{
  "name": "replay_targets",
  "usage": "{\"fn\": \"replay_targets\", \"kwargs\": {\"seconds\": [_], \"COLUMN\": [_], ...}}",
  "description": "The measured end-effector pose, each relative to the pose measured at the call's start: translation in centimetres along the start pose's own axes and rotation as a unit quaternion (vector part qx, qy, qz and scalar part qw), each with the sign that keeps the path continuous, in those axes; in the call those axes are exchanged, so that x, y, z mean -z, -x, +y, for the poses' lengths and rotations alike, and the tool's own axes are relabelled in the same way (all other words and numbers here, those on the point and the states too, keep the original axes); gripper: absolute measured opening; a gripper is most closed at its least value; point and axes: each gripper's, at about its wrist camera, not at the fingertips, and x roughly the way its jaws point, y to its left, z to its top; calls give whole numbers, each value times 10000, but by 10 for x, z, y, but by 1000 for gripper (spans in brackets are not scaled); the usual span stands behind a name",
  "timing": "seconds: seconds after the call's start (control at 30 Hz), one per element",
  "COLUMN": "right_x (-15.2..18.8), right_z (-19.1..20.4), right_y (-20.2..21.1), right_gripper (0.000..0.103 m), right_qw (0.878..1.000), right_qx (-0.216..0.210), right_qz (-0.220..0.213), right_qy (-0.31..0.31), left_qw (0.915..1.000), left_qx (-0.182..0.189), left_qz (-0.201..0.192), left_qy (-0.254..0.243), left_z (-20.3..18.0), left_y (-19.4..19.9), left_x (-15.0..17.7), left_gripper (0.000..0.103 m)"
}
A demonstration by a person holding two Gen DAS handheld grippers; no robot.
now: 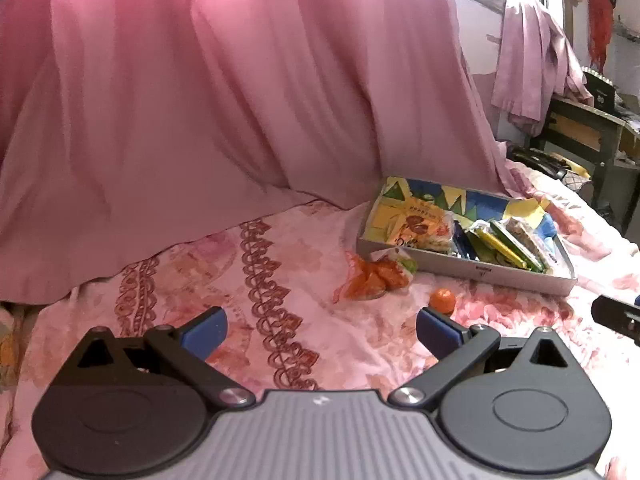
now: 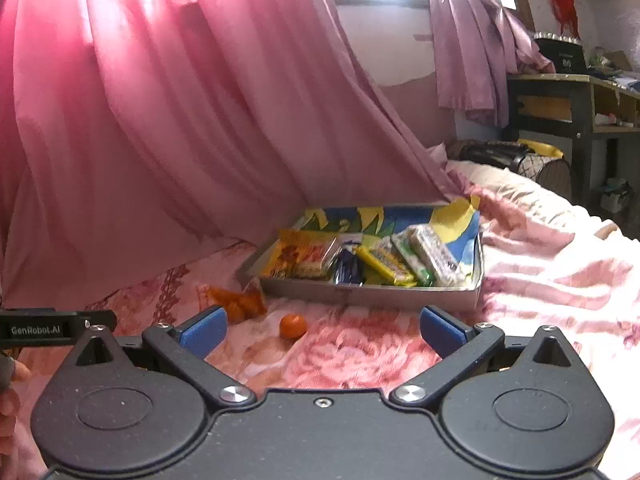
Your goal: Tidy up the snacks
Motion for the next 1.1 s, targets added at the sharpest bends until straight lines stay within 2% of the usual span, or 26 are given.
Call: {"fn": "replay_targets", "kwargs": {"seconds": [0.27, 0.53, 0.77, 1.1], "right_x": [13, 20, 21, 20], "right_z": [11, 15, 15, 15], "right_y": [-6, -19, -28, -49], "right_gripper": [102, 102, 102, 102], "right_qw": [9992, 9972, 9957, 9907], "right_qx": [-24, -49, -90, -265], "right_qz": [364, 714, 900, 1322], "right_qy": [184, 228, 223, 204], "left_qw": [9997, 9951, 9930, 9867], "left_qx": [-140, -380, -389, -302], "left_qz": [214, 917, 1111, 1593], "left_qy": [-33, 27, 36, 80], "left_z": [1, 3, 4, 7], "left_y": [0, -23, -29, -51], "left_x": [5, 11, 11, 9], "left_gripper": [103, 103, 103, 103]}}
